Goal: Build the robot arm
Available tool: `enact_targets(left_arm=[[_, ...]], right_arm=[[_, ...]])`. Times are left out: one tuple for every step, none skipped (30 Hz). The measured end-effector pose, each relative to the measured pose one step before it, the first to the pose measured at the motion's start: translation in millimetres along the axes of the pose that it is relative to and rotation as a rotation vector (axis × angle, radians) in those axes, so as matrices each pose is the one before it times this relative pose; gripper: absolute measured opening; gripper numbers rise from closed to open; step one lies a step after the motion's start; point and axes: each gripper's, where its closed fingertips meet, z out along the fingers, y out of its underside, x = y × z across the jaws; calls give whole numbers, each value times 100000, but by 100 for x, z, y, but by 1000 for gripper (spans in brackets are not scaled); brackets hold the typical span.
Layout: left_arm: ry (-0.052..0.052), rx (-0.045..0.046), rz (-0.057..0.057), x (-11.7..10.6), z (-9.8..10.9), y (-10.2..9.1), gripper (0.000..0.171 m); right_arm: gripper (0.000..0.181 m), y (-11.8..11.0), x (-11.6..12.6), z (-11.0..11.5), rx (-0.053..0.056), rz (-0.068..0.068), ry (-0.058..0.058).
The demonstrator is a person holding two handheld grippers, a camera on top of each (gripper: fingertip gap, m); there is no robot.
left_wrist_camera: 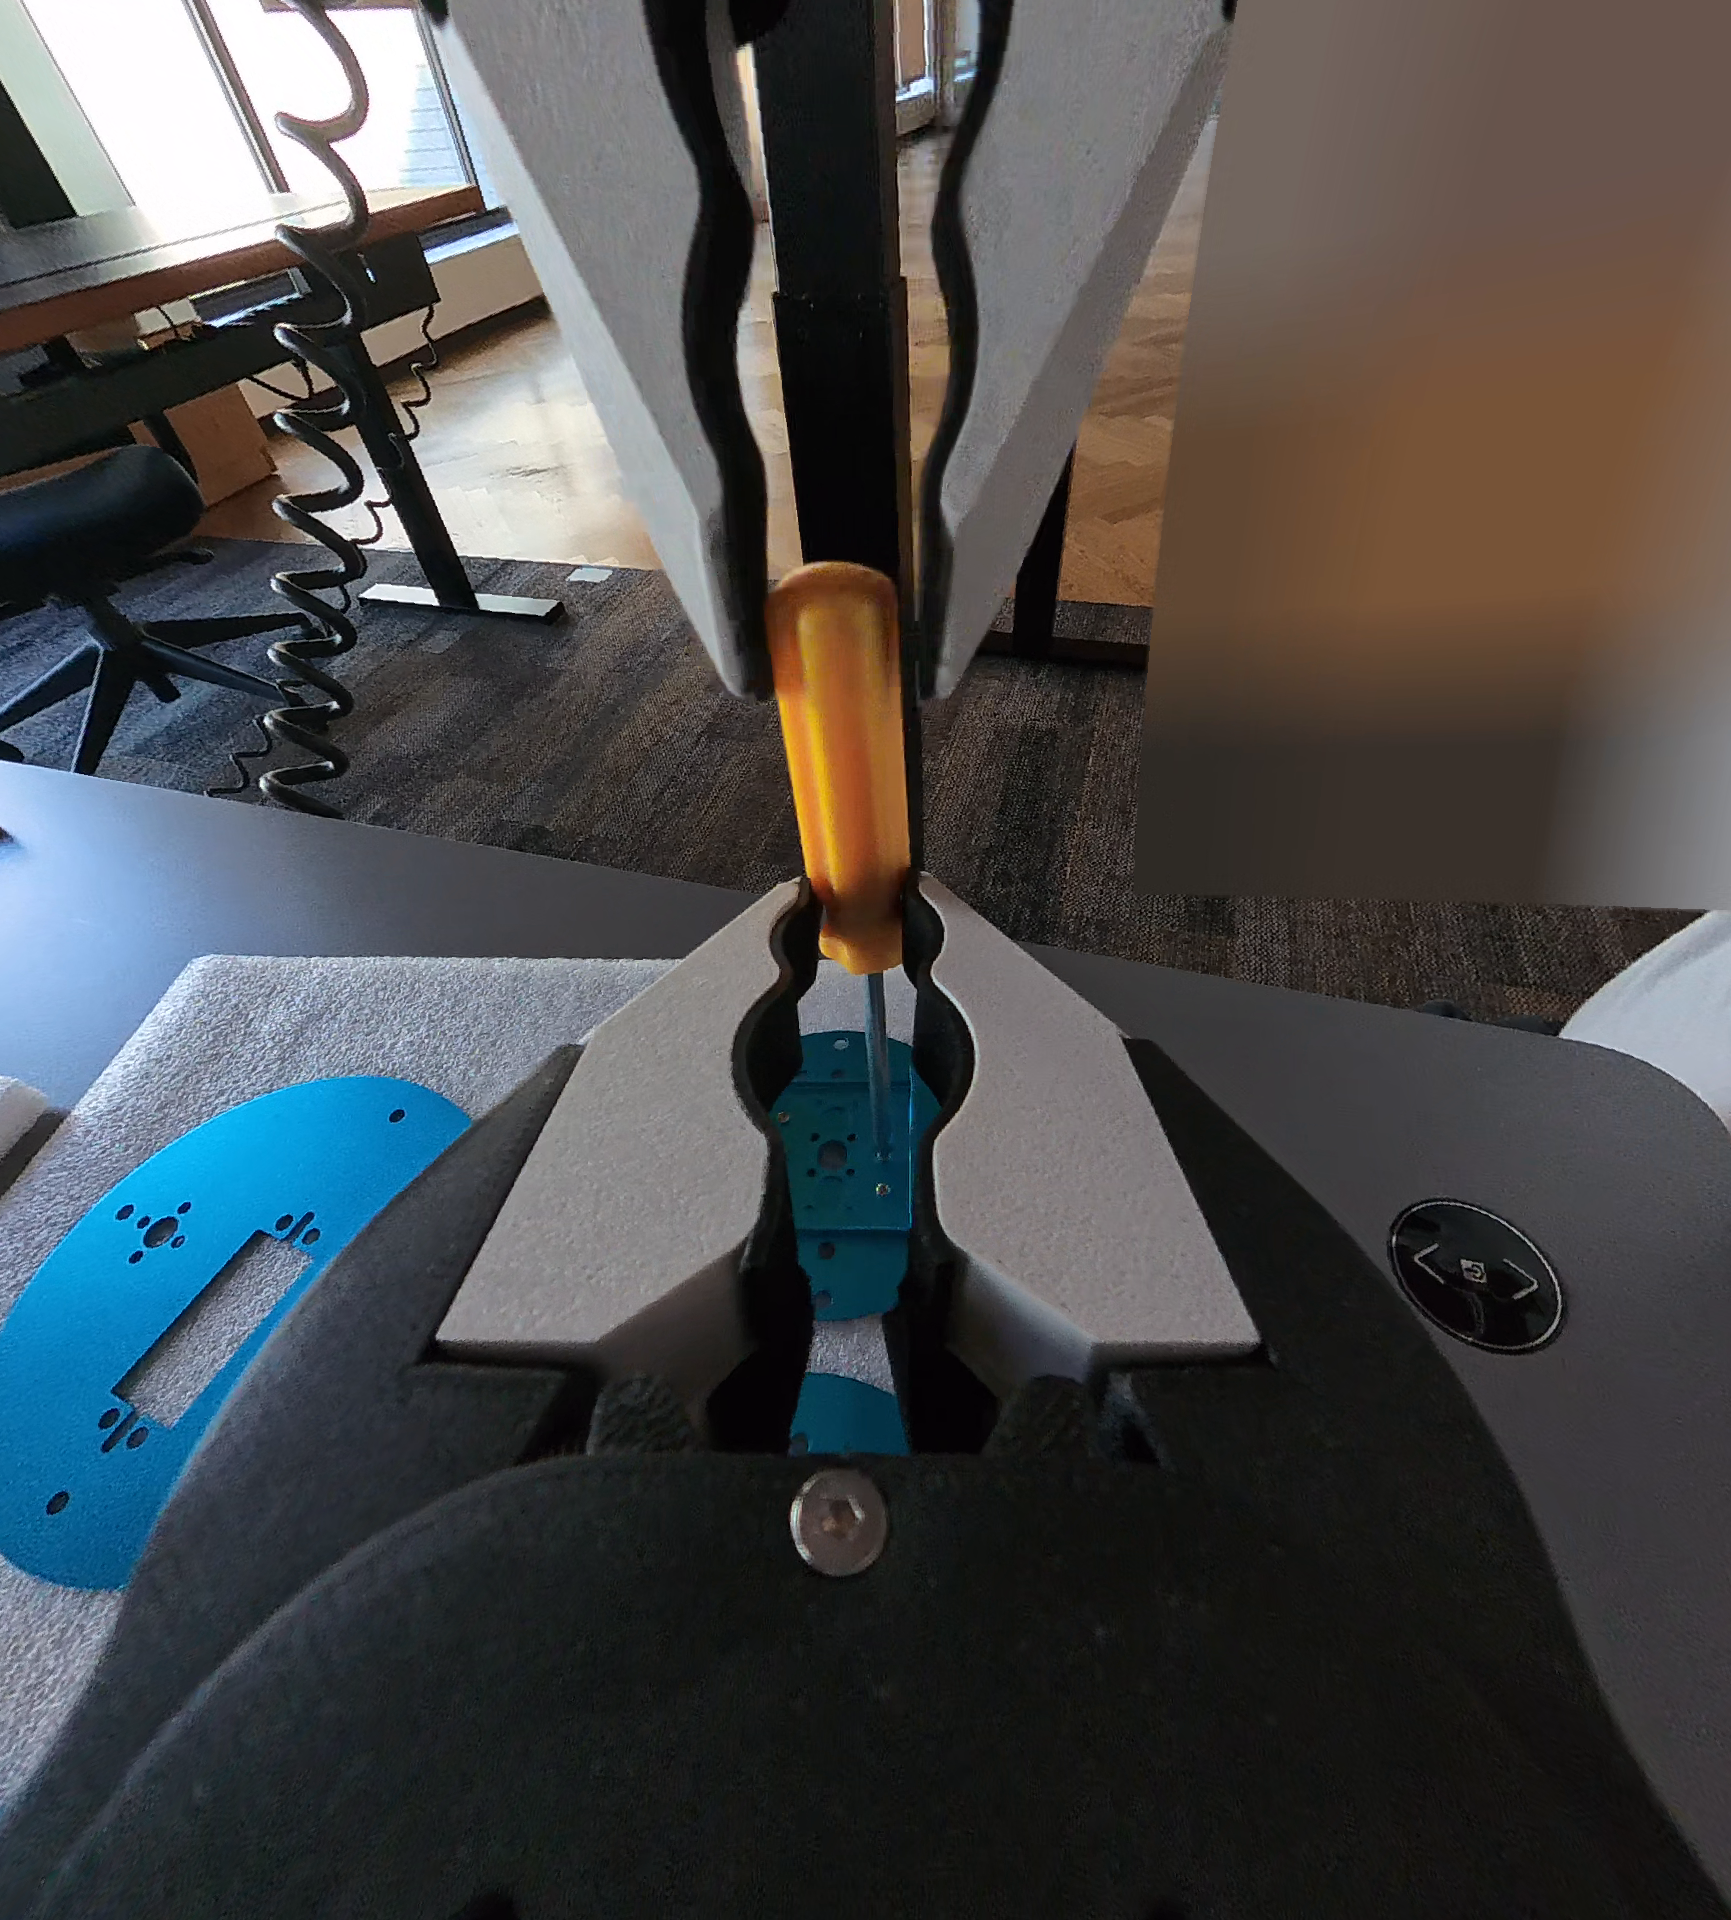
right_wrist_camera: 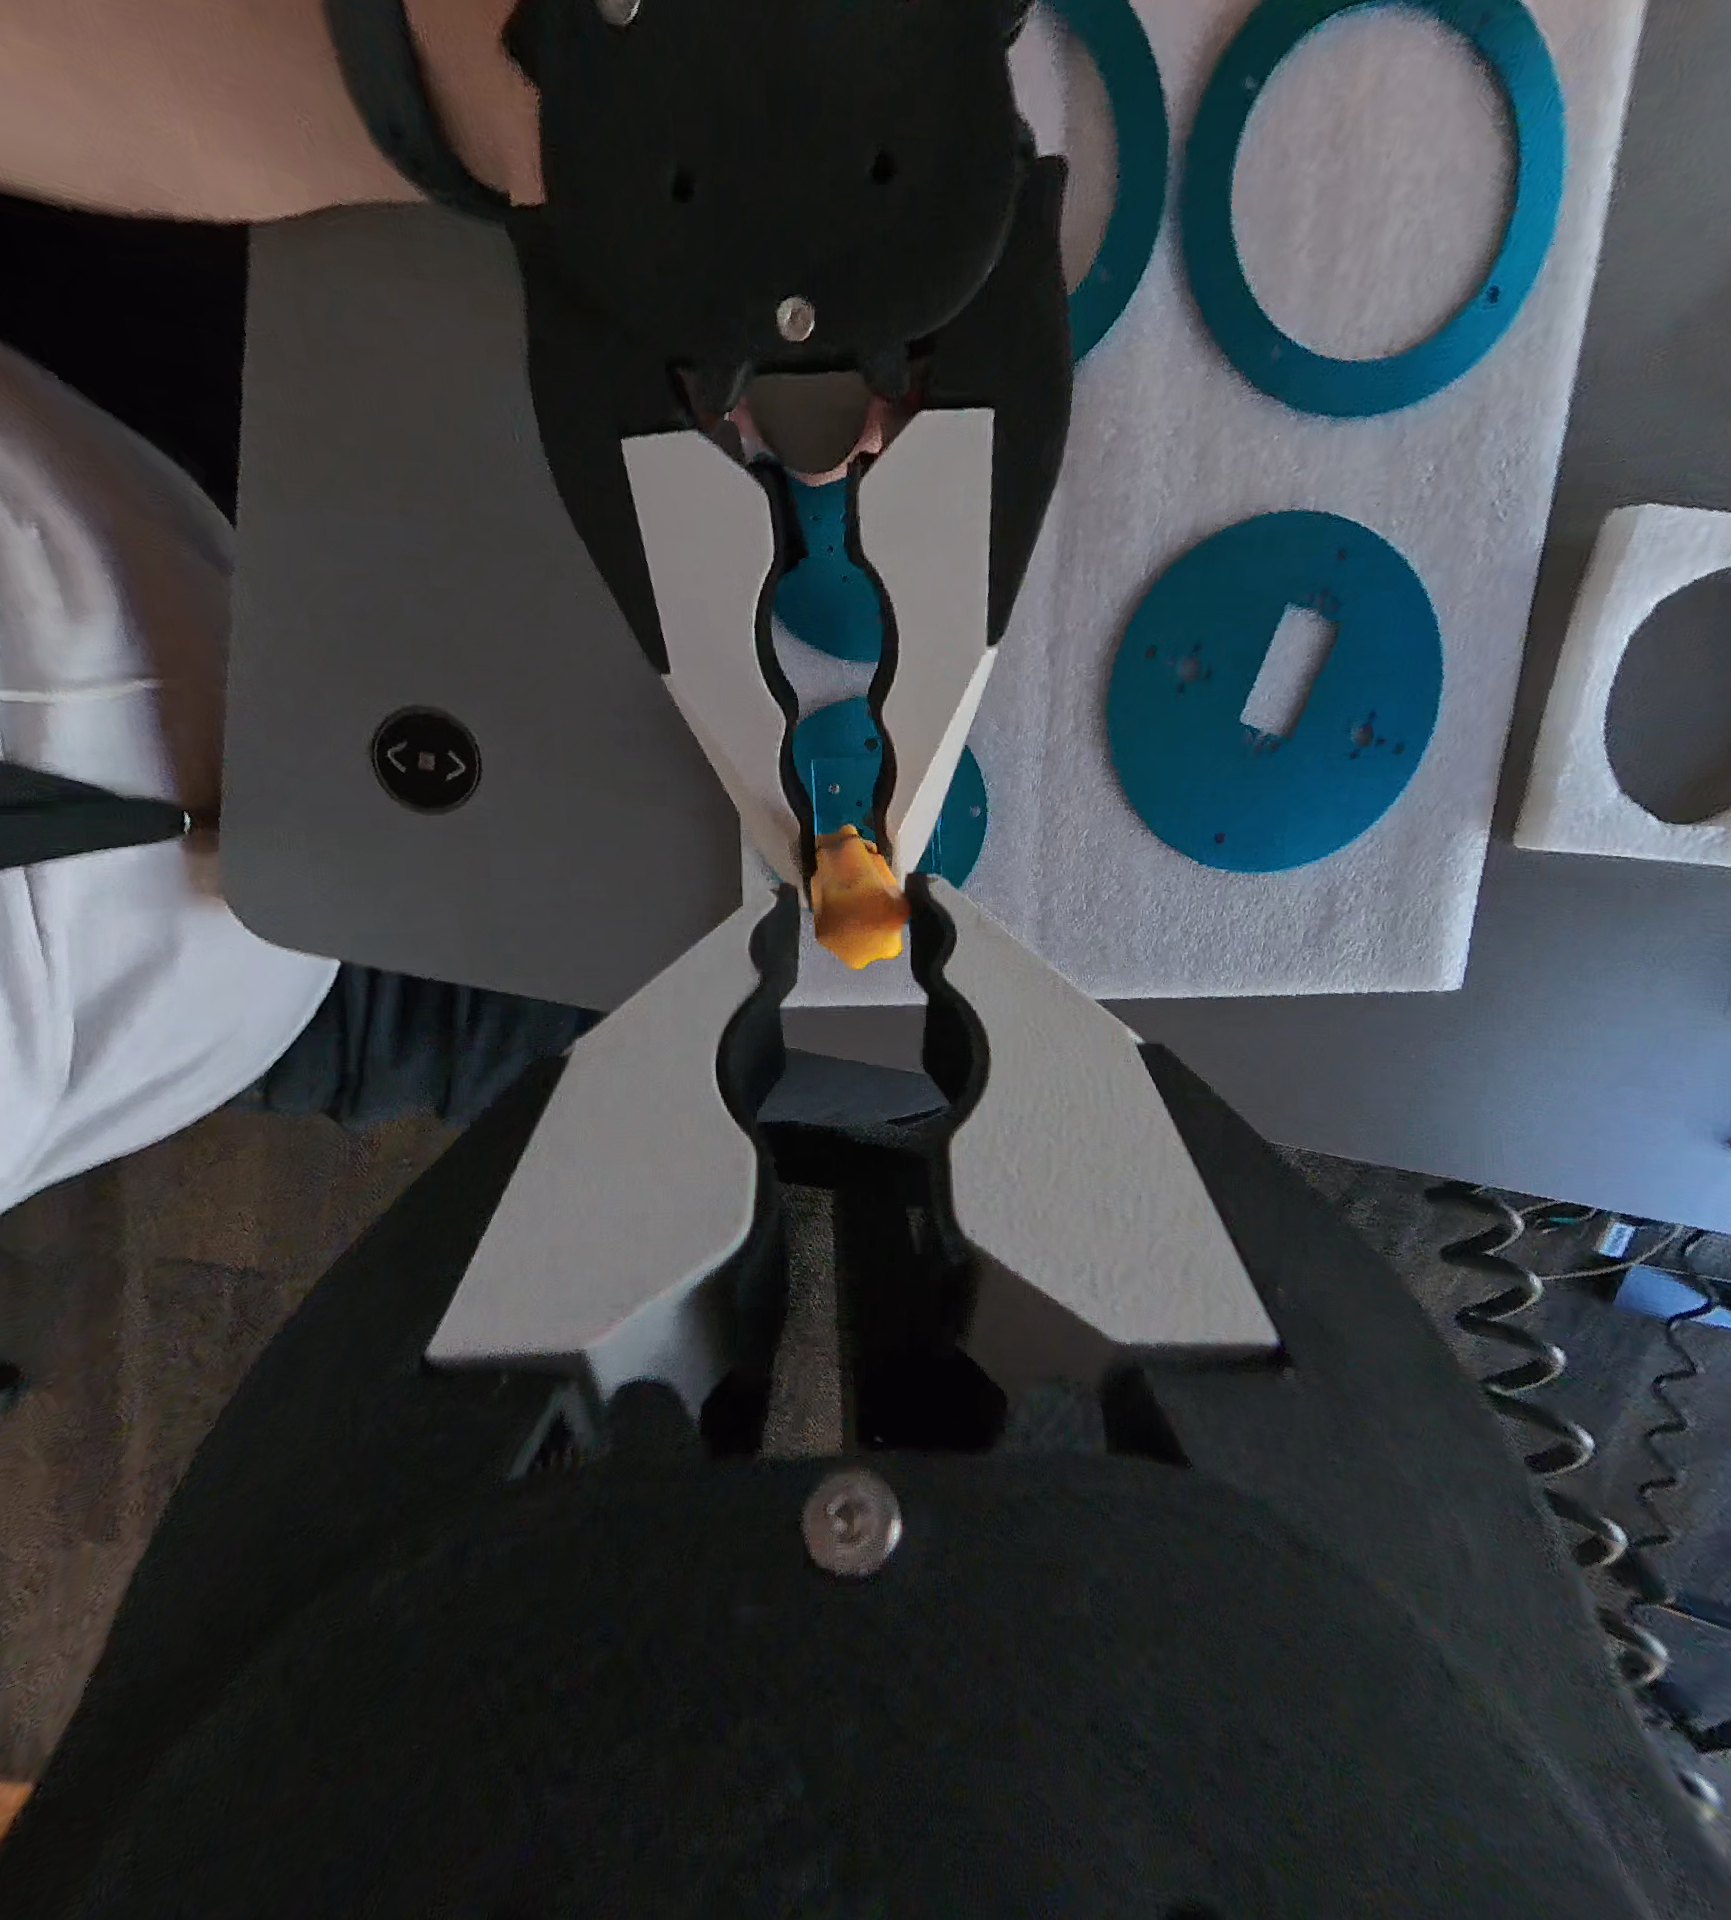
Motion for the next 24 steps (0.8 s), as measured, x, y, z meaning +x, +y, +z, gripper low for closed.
enact_targets(left_arm=[[7, 28, -267, -31, -28, -2, 14], [-350, -49, -313, -87, -28, 28, 14], [-54, 6, -323, -45, -36, 13, 14], [152, -24, -215, 6, -20, 10, 14], [-45, -6, -4, 5, 12, 7, 14], [-247, -136, 155, -5, 34, -6, 14], [-359, -186, 176, -32, 31, 1, 14], [-45, -209, 11, -19, -29, 13, 14], [-172, -123, -274, -66, -47, 22, 14], [17, 12, -74, -13, -1, -10, 14], [19, -14, 287, 23, 26, -8, 14], [38, 53, 354, 30, -8, -7, 14], [50, 118, 59, 1, -42, -12, 14], [185, 187, -174, 17, -25, -14, 13], [150, 41, -79, 17, 32, -13, 14], [132, 32, 255, 42, 32, -5, 13], [-40, 109, 90, 8, 0, -4, 13], [19, 95, -295, -37, -36, 14, 13], [231, -5, -266, 0, -56, 20, 14], [235, -33, 130, 33, -51, 18, 14], [-158, -131, 265, 10, 8, 10, 14], [-205, -59, 177, -9, 65, -3, 14], [-142, -159, 104, -7, 43, -5, 14], [-670, -136, 152, -116, -25, 3, 13]], right_arm=[[18, 161, 149, 49, -1130, -2697, 347], [18, -25, 125, 78, 186, -2374, 389], [18, -54, 78, 35, 137, -764, -96], [18, -11, 11, 35, -477, 2278, -608], [18, 55, 2, 14, -1007, 4342, -389], [17, 90, 32, 1, -966, 6228, 129], [17, 76, 63, 19, -671, 7804, 605], [16, -10, 54, 64, 760, 9209, 786], [17, 6, 166, 9, 1743, 9874, 1663], [17, 50, 97, 12, 1628, 7335, 1066], [17, 31, 0, 2, 1436, 3119, 226], [17, -14, -62, -11, 766, -932, -509], [17, -102, -68, 5, 508, -5706, -697], [17, -20, -55, 10, -223, -9221, -747], [19, 51, -77, 25, -468, -9268, -712], [20, 50, -155, 7, -228, -8221, -1073], [19, 52, 118, -1, -632, -6783, 742], [19, -112, 13, 20, 209, -5106, 107], [19, -92, 6, 37, -65, -3408, 38], [19, -62, -22, 31, -205, -377, -529], [19, 51, -14, 17, -780, 4057, -1016], [19, 172, 21, 11, -1603, 8465, -1275], [18, 195, -4, 27, -1385, 10979, -1219], [18, 58, 164, 26, 522, 11783, 793]])
